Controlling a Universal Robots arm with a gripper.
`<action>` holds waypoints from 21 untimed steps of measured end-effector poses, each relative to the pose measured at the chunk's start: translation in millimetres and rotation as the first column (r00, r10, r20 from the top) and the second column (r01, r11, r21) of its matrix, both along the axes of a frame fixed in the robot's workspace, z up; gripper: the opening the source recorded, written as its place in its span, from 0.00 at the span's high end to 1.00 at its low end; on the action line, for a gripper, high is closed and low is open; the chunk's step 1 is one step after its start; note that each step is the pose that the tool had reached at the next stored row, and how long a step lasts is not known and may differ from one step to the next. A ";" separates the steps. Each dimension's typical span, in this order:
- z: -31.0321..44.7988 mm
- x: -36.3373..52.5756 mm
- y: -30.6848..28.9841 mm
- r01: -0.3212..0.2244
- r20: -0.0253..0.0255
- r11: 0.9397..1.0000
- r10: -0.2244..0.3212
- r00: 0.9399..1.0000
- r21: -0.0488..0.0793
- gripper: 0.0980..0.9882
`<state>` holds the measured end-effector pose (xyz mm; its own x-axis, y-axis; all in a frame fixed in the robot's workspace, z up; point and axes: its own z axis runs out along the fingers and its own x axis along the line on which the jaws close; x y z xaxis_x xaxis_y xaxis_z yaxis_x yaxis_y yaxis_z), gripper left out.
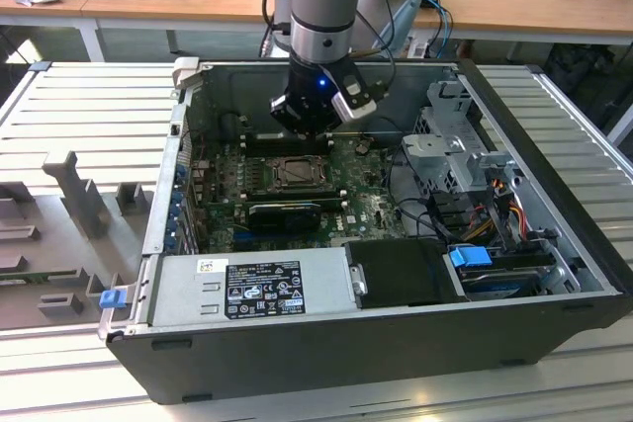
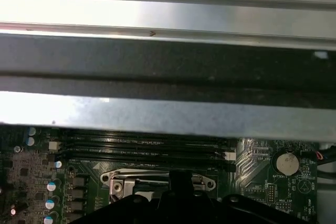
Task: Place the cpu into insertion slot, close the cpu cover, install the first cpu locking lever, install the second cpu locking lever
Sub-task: 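Install the second cpu locking lever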
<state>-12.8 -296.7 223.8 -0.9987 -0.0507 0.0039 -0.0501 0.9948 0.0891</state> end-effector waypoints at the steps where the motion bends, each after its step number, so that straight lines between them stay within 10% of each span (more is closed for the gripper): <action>1: 0.0 0.0 -1.2 0.000 0.000 1.000 0.000 1.000 0.000 0.99; 10: 0.6 0.0 -8.0 0.000 0.000 1.000 0.000 1.000 0.000 0.99; 21: 23.8 0.0 -10.7 0.000 0.000 1.000 0.000 1.000 0.000 0.99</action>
<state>-12.8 -307.4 247.6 -0.9987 -0.0507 0.0040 -0.0501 0.9948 0.0891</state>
